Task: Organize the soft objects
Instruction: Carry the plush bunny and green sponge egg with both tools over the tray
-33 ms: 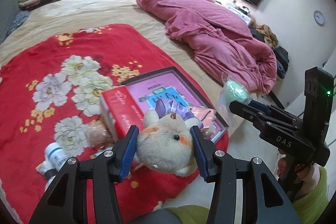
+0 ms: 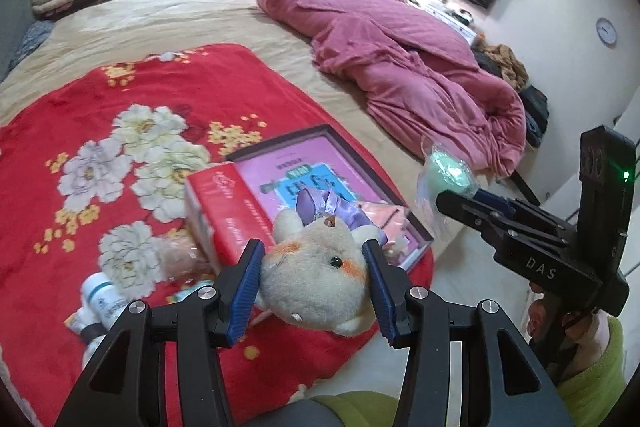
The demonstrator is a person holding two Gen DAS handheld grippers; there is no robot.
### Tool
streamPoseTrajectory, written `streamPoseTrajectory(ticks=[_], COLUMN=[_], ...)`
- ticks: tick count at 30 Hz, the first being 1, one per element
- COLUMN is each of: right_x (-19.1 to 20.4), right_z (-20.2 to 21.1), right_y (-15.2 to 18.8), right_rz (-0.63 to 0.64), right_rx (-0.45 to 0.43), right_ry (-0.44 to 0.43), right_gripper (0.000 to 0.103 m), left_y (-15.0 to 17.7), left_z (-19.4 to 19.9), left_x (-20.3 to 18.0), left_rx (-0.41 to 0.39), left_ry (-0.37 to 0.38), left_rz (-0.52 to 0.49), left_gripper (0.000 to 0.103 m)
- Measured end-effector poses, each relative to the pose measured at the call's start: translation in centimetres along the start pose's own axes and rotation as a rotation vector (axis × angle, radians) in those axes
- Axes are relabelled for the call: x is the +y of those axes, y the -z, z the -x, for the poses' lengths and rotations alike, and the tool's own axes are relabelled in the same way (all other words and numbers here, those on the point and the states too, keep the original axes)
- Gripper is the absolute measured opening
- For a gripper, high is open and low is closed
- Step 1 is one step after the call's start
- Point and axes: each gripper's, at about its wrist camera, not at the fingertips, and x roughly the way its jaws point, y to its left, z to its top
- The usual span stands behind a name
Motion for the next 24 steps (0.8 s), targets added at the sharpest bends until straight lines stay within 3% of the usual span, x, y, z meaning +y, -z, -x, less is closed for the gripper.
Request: streamPoseTrajectory(ticks=[14, 24], right_x=[-6.1, -8.6], right_z=[-0.9, -2.6], right_y=[1.5, 3.1], right_rz=[-0.087, -0.135], right_rx=[0.037, 0.090], right_ry=[0.052, 0.064], right_gripper=[0.042, 0.042], left_y=[0.0, 0.5], left_z=[-7.0, -11.7], left_x=[-4.7, -5.7], left_rx=[0.107, 0.181], left_ry=[0.055, 0.043], left_rz=[-0.070, -0.089], left_gripper=[0.052, 0.052])
